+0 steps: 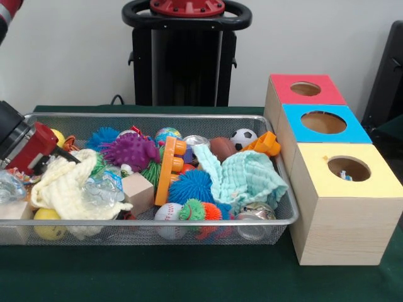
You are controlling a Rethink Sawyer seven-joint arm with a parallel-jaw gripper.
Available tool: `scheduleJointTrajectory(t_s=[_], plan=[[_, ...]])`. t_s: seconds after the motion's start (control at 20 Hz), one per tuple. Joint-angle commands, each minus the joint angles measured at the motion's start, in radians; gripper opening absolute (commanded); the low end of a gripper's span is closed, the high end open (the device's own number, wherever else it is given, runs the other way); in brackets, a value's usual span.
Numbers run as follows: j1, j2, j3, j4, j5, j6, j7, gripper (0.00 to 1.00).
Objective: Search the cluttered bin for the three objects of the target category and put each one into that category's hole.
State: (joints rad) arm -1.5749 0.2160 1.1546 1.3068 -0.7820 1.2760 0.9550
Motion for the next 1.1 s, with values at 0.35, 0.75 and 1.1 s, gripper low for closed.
scheduleJointTrajectory(t_s=[0.35, 0.75, 1.1], plan=[[0.054, 0.034, -0.172, 0.000, -0.379, -0.797, -0.023, 1.00], [0.191, -0.151, -0.264, 0.088, -0.357, -0.848, 0.352, 1.00], [0.263, -0.168, -0.285, -0.028, -0.216, -0.782, 0.299, 1.00]])
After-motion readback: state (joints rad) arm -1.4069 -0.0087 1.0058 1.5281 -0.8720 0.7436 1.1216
